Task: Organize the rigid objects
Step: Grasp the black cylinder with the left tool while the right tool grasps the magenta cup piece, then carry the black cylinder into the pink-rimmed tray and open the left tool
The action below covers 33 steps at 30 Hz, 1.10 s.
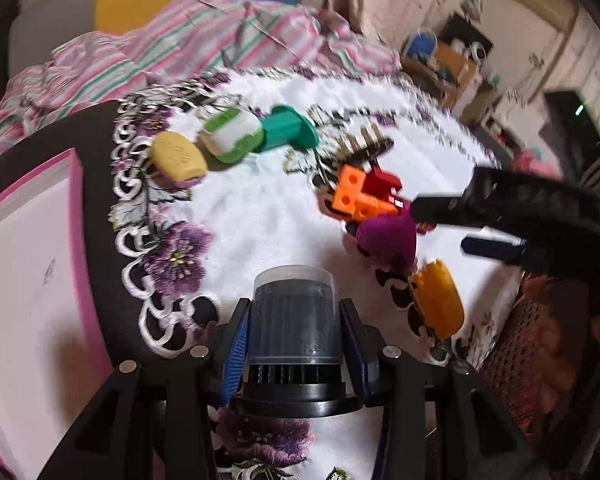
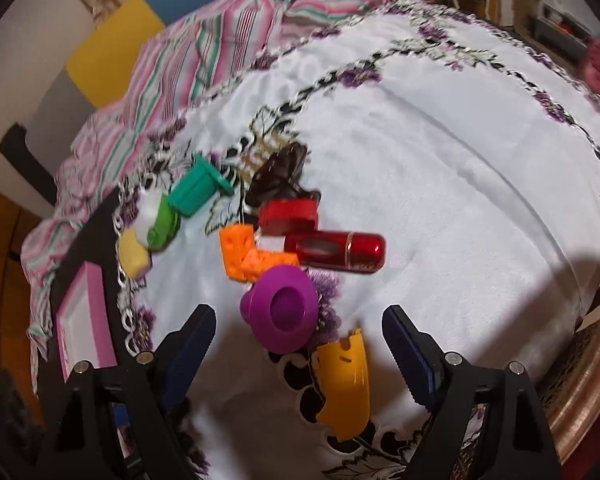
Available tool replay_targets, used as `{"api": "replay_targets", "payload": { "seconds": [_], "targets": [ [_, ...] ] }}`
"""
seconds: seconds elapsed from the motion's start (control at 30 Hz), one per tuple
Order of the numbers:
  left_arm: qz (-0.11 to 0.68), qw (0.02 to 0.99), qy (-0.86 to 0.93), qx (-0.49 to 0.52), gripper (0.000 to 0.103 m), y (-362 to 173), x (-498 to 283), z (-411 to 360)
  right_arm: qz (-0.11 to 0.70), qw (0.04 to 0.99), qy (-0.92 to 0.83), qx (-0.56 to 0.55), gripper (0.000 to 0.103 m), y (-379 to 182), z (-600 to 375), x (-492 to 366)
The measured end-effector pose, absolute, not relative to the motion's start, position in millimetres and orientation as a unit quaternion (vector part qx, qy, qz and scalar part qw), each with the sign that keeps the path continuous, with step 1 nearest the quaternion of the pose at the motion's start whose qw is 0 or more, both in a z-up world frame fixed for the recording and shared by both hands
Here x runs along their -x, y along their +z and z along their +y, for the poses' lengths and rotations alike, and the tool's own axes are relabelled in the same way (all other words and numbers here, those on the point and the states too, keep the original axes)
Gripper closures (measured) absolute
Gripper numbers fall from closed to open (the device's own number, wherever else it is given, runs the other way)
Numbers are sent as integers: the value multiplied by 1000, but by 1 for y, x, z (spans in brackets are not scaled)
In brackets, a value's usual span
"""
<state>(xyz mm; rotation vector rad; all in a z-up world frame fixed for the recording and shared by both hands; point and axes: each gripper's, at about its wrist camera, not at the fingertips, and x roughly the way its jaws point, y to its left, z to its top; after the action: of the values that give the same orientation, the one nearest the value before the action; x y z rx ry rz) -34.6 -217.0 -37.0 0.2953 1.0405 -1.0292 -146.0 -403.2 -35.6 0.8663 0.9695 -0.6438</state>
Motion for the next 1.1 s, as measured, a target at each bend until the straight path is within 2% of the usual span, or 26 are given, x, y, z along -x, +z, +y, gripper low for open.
{"api": "replay_targets", "payload": {
  "seconds": [0.37, 0.67, 0.83, 1.1],
  "targets": [
    [443, 776, -449, -30, 60, -7, 19, -158, 488, 735, -291, -369, 17, -44, -403, 115],
    [438, 795, -421, -3, 60, -2, 5, -111, 533, 717, -300, -335, 28, -64, -398, 93],
    [441, 799, -408, 15, 60, -4, -3, -90, 540, 712, -297, -336, 45, -70, -398, 91],
    [444, 808, -386, 41, 60, -5, -21, -57, 520, 741, -282, -319, 46, -57, -387, 88]
  ]
}}
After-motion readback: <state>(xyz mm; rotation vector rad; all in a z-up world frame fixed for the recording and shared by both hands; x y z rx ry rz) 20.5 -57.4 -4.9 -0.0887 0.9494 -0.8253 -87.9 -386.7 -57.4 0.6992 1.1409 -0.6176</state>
